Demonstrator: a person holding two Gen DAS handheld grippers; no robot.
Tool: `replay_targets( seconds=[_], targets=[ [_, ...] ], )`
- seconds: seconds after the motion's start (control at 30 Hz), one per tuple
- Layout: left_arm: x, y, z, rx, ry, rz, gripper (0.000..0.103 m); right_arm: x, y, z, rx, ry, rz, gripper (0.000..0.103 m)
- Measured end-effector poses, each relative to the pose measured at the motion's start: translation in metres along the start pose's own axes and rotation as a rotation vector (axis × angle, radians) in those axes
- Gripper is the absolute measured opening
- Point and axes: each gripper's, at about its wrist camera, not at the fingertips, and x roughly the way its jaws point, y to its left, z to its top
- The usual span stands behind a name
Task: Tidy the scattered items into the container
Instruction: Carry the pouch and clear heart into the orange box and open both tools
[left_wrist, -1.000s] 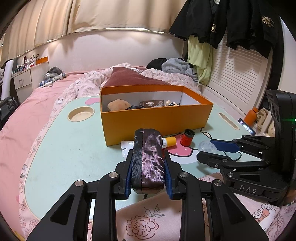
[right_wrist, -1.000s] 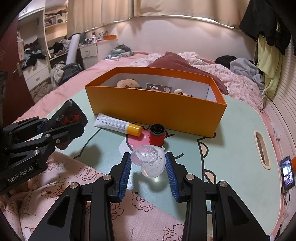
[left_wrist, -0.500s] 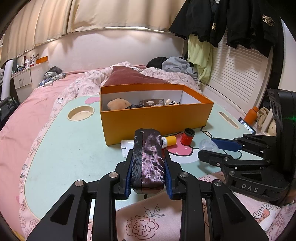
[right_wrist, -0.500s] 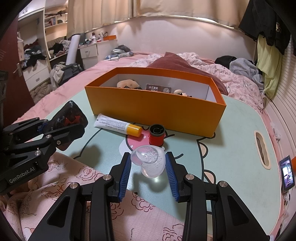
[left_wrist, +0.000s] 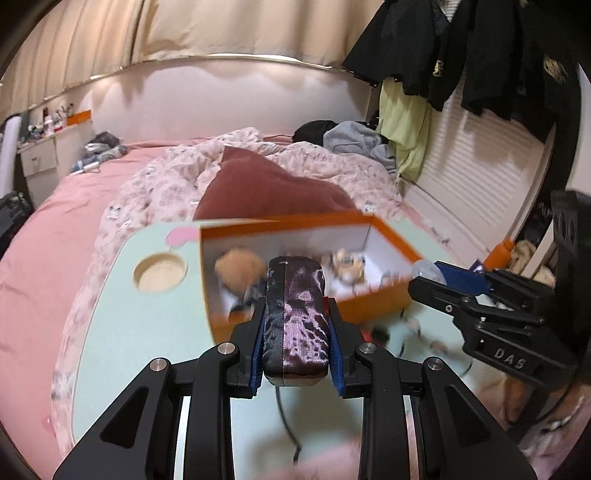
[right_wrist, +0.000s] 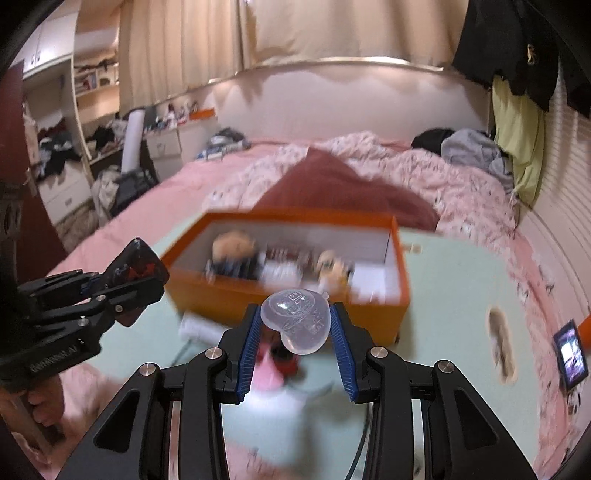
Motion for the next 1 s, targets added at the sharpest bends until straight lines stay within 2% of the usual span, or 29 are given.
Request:
replay_targets(
  seconds=[0.1,0.2,0.3,0.4,0.5,0.6,0.63,0.7,0.77,0.87,1.0],
  targets=[
    [0.018,0.007,0.026,-0.032,0.014,-0.001,0.029,0.010,-0.006,0.027,0.021,-0.032,-0.012,0.036],
    [0.047,0.016,0.035,-0.103,0.046,-0.002,0.029,0.030,-0.011,0.044,0.038,-0.020,-0.024,0.036],
    [0.068,0.021,0.030,-0.123,0.084,0.025,0.029,0.052,-0.011,0.046,0.021,0.016,-0.064,0.036],
    [0.073,0.020,0.028,-0.091,0.078,0.071,0.029,0.068,-0.016,0.041,0.035,0.050,-0.063,0.036],
    [0.073,0.019,0.029,-0.070,0.086,0.071,0.029,0.074,-0.020,0.039,0.042,0.064,-0.061,0.037],
    [0.072,0.023,0.031,-0.099,0.072,0.080,0.030,0.078,-0.023,0.042,0.050,0.065,-0.064,0.037],
    [0.071,0.025,0.032,-0.117,0.060,0.086,0.033,0.077,-0.025,0.042,0.060,0.060,-0.059,0.037],
    [0.068,0.028,0.034,-0.143,0.046,0.070,0.052,0.076,-0.029,0.043,0.089,0.049,-0.030,0.041],
    [0.065,0.028,0.035,-0.154,0.038,0.059,0.060,0.072,-0.033,0.043,0.111,0.037,-0.007,0.056],
    [0.053,0.026,0.033,-0.132,0.006,0.076,0.063,0.062,-0.039,0.042,0.149,0.015,0.014,0.057],
    [0.039,0.022,0.027,-0.097,0.009,0.090,0.063,0.044,-0.045,0.036,0.195,-0.003,0.030,0.058]
  ],
)
